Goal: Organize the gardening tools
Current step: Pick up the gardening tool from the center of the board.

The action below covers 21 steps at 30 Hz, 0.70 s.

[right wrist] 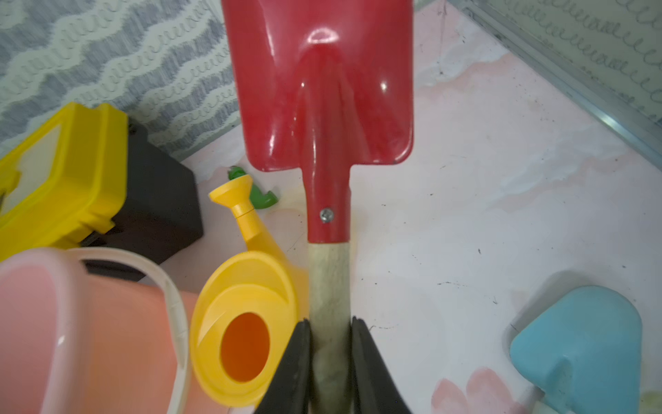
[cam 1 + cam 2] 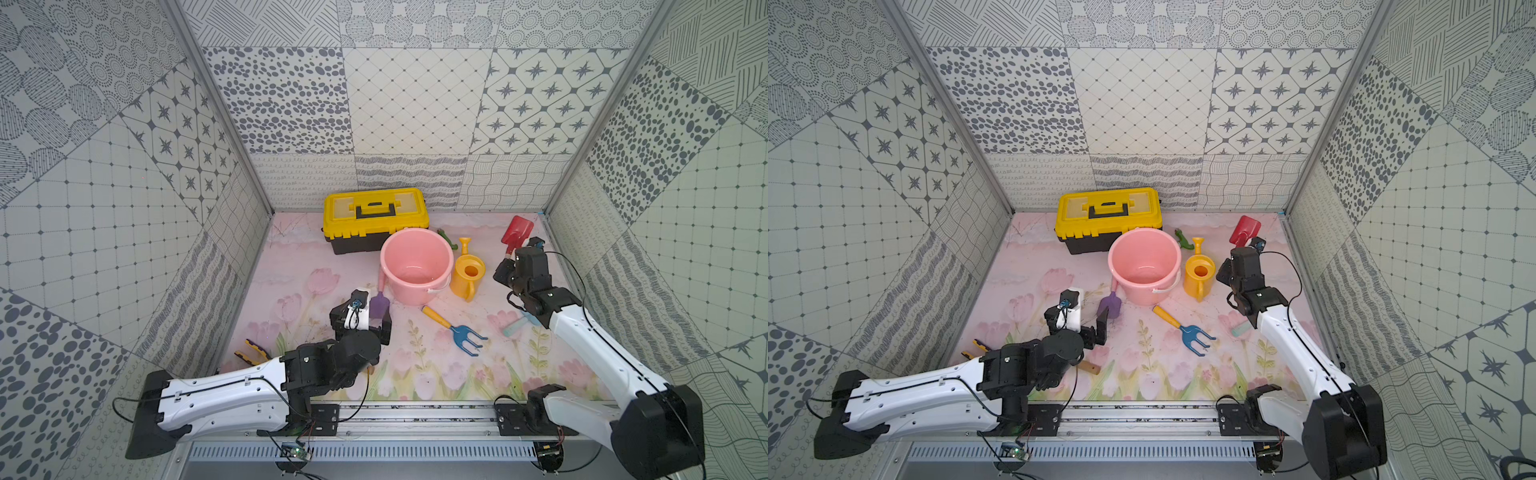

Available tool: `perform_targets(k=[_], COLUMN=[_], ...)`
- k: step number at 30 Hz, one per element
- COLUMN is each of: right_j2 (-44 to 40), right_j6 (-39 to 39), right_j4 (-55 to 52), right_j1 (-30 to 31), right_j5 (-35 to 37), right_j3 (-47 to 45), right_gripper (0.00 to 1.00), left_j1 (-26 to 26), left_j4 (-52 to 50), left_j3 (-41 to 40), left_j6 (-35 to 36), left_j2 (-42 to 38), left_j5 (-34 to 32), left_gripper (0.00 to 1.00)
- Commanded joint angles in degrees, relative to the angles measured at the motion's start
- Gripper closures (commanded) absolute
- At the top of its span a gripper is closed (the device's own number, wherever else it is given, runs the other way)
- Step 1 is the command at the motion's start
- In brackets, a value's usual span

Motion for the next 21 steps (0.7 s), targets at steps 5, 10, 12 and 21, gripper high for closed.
perform_targets(k=[5,10,12,21], right_j2=[-13.03,-13.9,-12.74,-7.91], right_j6=[-10.05,-16.16,-18.93,-23.98], right_j4=[8.66,12.06,13.65,16.46], right_j1=[11.73,24.15,29.02,39.95], right_j5=[4.71,10.59,13.72,17.06], right_j3=[-6.59,-7.89,-7.87,-7.48], right_gripper=[0.93,0.93,0.93,0.91], left_j1=[4.09,8.77,10.08,18.19], left_j4=[13.28,12.95,13.69,7.78], left_j3=[-3.7,0.38,3.26,26.34], left_j6=[4.46,0.7,0.94,0.53], left_j2=[-0.04,0.92,2.3,20.24], left_j5=[5.28,19.63,25.73,47.56], left_gripper=[0.01,0.01,0.01,0.16])
